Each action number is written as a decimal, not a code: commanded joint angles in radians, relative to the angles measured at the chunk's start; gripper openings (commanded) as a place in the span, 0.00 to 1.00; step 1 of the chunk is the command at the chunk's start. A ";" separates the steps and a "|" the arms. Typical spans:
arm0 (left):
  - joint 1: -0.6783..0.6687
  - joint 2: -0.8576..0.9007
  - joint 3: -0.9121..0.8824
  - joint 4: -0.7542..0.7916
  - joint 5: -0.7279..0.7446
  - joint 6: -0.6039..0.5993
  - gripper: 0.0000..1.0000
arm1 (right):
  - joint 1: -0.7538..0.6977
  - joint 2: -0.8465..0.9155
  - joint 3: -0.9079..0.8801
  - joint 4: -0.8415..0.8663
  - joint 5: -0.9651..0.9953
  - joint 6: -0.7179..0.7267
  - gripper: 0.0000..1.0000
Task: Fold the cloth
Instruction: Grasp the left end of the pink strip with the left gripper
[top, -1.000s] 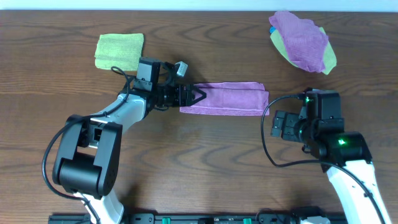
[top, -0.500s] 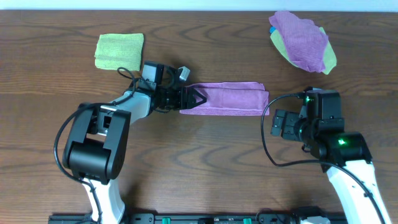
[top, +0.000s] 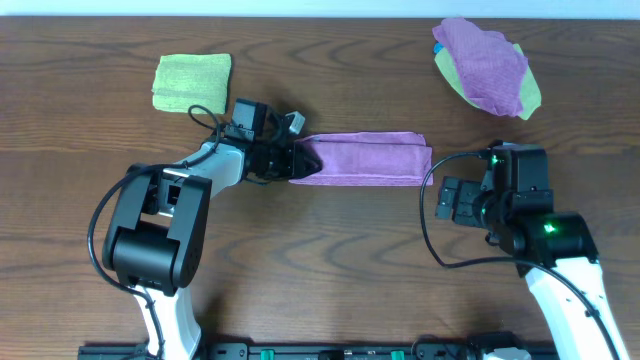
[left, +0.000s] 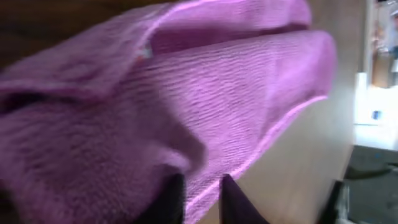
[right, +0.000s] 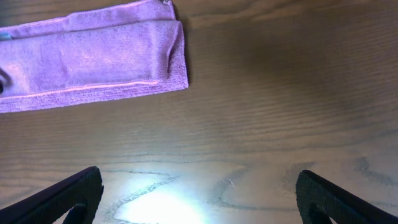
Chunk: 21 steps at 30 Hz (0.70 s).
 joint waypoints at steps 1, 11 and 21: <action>-0.002 0.001 0.011 -0.004 -0.073 0.034 0.11 | 0.003 0.000 -0.002 -0.002 0.006 0.008 0.99; -0.002 0.000 0.011 0.069 -0.038 -0.019 0.07 | 0.003 0.000 -0.002 -0.004 0.006 0.007 0.99; -0.002 -0.001 0.011 0.102 0.214 -0.098 0.06 | 0.003 0.000 -0.002 -0.013 0.007 0.006 0.99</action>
